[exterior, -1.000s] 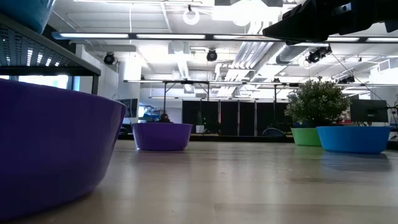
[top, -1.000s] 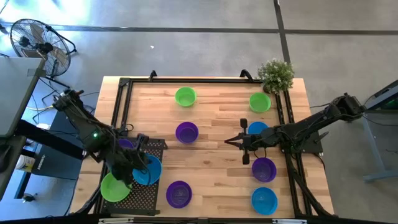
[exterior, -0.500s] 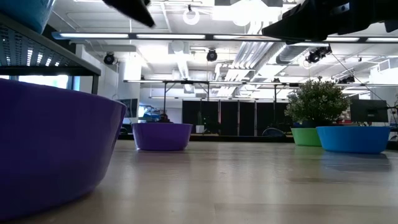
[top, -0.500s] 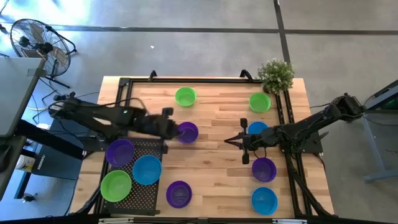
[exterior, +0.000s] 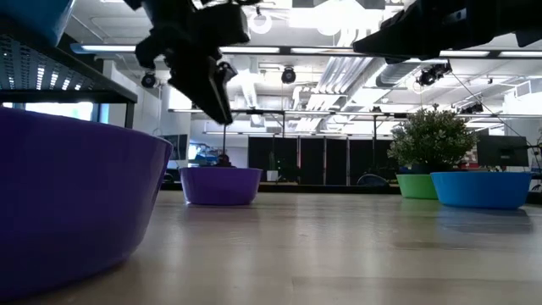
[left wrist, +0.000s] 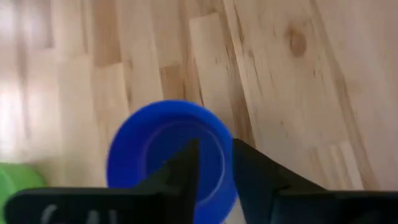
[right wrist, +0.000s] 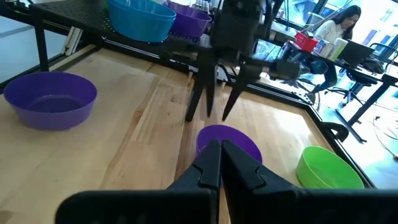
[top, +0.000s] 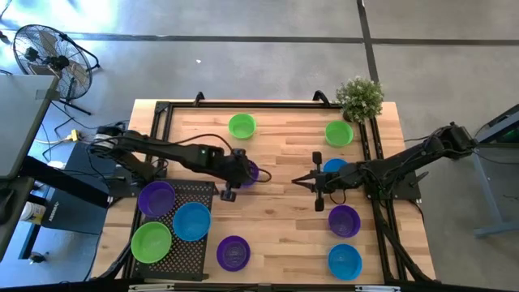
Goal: Pick & Place Mini bowls
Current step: Stack the violet bowl on the other violet bowl on the shelf
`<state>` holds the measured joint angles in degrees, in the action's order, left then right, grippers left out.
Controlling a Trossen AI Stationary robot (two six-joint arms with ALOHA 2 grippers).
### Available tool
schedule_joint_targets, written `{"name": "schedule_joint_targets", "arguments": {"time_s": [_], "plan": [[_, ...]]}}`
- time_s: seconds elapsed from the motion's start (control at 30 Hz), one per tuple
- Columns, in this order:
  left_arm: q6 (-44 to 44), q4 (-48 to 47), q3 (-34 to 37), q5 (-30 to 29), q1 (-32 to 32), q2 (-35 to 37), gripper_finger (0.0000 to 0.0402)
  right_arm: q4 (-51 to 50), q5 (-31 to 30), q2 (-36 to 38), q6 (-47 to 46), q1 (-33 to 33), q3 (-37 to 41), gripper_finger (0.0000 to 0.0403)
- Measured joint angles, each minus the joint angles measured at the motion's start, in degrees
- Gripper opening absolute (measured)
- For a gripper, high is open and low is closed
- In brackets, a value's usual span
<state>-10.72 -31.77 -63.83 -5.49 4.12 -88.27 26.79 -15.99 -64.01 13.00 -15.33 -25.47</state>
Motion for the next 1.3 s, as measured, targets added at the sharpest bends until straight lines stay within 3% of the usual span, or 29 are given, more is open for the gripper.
{"name": "schedule_joint_targets", "arguments": {"time_s": [0.2, 0.43, 0.6, 0.9, 1.3], "plan": [[0.1, 3.2, -0.1, 2.4, 0.0, -3.0, 0.0132, -0.4, 0.1, 0.0, -0.1, 0.0, 0.0, 0.0000], [5.7, 5.2, -0.1, 2.0, 0.0, -5.1, 0.0139, -0.6, 0.1, 0.0, -0.1, 0.0, 0.0, 0.0000], [9.6, 4.1, -1.8, 2.8, 0.0, -7.1, 0.0139, -0.4, 0.1, 0.0, -0.1, 0.0, 0.0, 0.0000], [11.3, -3.2, -10.8, 5.0, -4.0, -13.2, 0.0143, -0.5, 0.1, 0.0, -0.1, 0.0, 0.0, 0.0000], [12.8, -5.3, -12.4, 7.8, -6.3, -16.9, 0.0199, -1.3, 0.1, 0.0, -0.5, 0.0, 0.0, 0.0000]]}}
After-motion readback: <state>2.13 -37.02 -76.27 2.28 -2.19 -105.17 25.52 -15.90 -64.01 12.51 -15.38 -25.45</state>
